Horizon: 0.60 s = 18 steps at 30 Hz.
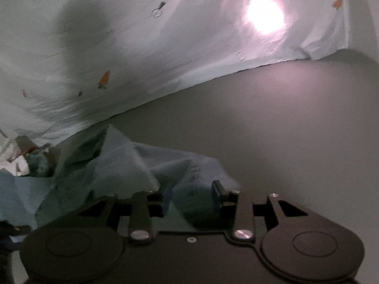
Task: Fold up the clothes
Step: 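Pull the jeans out of the pile onto the table with both tools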
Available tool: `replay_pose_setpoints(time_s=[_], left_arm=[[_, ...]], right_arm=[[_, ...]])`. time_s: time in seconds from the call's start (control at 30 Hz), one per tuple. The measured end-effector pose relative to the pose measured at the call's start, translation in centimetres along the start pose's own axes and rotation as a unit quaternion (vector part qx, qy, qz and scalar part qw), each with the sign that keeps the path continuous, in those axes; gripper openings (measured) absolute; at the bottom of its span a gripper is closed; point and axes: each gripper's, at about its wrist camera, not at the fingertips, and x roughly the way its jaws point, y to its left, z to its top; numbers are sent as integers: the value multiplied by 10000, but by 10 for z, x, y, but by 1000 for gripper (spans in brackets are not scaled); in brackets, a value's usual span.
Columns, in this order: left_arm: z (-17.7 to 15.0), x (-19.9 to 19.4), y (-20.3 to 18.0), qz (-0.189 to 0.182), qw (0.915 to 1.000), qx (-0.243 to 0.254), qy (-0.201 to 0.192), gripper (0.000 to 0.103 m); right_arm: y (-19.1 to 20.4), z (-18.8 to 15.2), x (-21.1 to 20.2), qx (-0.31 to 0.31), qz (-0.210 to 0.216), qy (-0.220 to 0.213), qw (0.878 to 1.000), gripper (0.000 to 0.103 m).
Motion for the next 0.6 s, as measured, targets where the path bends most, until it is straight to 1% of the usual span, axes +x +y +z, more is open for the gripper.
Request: replay_pose_setpoints(time_s=[0.03, 0.07, 0.13, 0.27, 0.37, 0.43, 0.53, 0.6], left_arm=[[1, 6, 5, 30, 10000, -29, 69, 89], [2, 12, 10, -21, 9999, -62, 155, 89], [5, 26, 21, -123, 9993, -129, 326, 89], [17, 50, 30, -367, 9976, -125, 573, 89], [26, 65, 34, -520, 9958, -95, 745, 89], [32, 73, 37, -649, 9947, -135, 791, 89], [41, 83, 42, -905, 9920, -263, 843, 89], [46, 90, 44, -1053, 9898, -394, 871, 88]], right_arm=[[10, -4, 8, 4, 57, 41, 10000, 44], [23, -8, 22, 10, 95, 91, 9999, 45], [38, -14, 24, -15, 75, 166, 9998, 47], [60, -30, 34, -123, -121, 308, 9994, 54], [74, -36, 40, -126, -233, 350, 9990, 62], [85, -42, 41, -317, -282, 392, 9983, 68], [104, -52, 45, -684, -326, 541, 9957, 73], [114, -60, 50, -937, -406, 693, 9923, 74]])
